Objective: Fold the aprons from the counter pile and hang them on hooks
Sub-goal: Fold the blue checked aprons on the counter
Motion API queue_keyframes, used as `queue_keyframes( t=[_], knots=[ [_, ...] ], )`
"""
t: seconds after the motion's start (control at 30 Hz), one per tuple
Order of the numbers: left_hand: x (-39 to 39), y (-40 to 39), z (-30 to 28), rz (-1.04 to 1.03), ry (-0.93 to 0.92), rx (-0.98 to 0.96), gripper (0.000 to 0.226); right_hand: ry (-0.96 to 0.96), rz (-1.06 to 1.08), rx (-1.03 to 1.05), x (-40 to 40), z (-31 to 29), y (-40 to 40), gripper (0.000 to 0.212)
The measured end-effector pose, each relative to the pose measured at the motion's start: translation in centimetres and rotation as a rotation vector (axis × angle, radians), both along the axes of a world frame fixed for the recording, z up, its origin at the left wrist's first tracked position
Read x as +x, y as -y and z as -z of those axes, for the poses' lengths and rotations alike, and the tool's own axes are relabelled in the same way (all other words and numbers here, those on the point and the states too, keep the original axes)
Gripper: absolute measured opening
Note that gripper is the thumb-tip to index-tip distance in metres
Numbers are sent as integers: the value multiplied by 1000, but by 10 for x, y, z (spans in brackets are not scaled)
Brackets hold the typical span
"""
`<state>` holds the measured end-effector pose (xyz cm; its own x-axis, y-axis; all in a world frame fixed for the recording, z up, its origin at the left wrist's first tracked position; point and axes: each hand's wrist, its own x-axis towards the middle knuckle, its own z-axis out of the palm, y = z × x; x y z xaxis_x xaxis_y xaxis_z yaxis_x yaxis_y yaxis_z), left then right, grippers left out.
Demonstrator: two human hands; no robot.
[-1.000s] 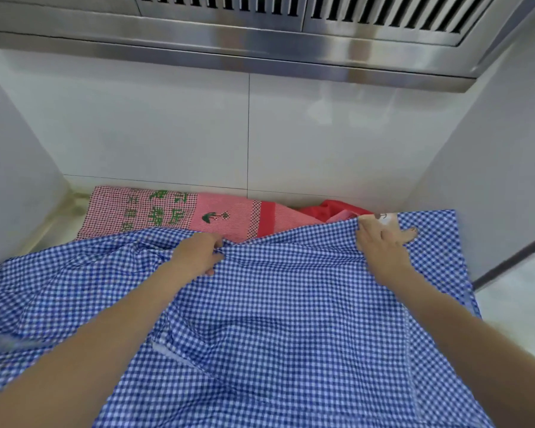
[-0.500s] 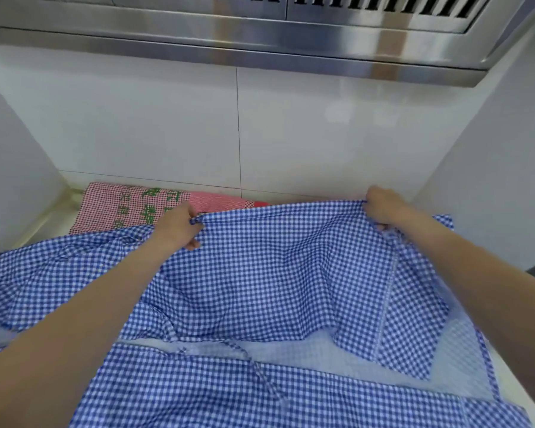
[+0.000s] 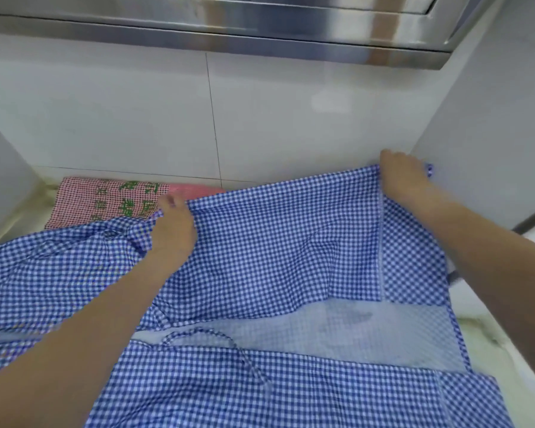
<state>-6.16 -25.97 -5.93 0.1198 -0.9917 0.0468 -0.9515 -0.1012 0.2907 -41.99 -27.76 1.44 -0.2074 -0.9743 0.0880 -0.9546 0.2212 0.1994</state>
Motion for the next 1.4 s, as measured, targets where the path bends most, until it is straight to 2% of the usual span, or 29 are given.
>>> queue_keyframes(
  t=[0.1,0.17,0.23,0.33,0.43,0.47,0.53,0.57,0.63,0.7,0.77,0.8,0.9,0.97,1.03,1.1,1.17,1.23,1.3,1.37,1.4],
  knots=[
    [-33,-32,6,323,49,-39,67,114,-81,54,11,28,-24,45],
    [-59,-58,19,608,60,30,70,85,-131,97,22,44,-52,49],
    [-83,-81,33,817,149,162,76,18,-256,78,27,63,-87,52],
    [-113,-103,53,881,269,384,82,-9,-343,40,10,97,-140,58],
    [-119,-103,67,807,365,537,70,138,-301,-103,-8,112,-177,37],
    [-118,-105,69,808,371,537,66,234,-232,-147,-14,113,-190,30],
    [-115,-111,68,879,354,390,59,356,-29,-198,-29,121,-211,21],
    [-114,-118,68,939,323,302,55,360,61,-158,-36,125,-221,22],
    [-115,-131,67,1043,258,254,49,334,78,88,-44,131,-233,33],
    [-114,-142,70,1112,344,310,49,335,21,411,-40,133,-239,44],
    [-115,-147,74,1118,417,343,45,376,57,657,-30,130,-239,54],
    [-115,-147,76,1101,358,348,37,349,47,728,-26,129,-239,52],
    [-113,-136,71,1016,-7,444,15,151,26,878,-17,116,-236,40],
    [-106,-125,59,976,-214,497,8,94,62,798,-13,97,-230,35],
    [-94,-114,46,896,-376,512,15,104,63,552,-11,77,-215,26],
    [-77,-102,45,794,-448,494,15,160,23,322,-2,62,-196,19],
    [-66,-96,46,704,-329,484,16,188,-24,193,11,61,-181,21],
    [-65,-99,46,593,-88,435,14,164,-38,196,20,74,-173,26],
    [-77,-113,47,548,133,243,19,162,-20,228,20,89,-172,36],
    [-93,-133,53,768,171,-65,33,203,-34,201,15,100,-174,51],
    [-102,-142,56,914,132,-146,38,251,-83,179,13,104,-176,56]
  ],
)
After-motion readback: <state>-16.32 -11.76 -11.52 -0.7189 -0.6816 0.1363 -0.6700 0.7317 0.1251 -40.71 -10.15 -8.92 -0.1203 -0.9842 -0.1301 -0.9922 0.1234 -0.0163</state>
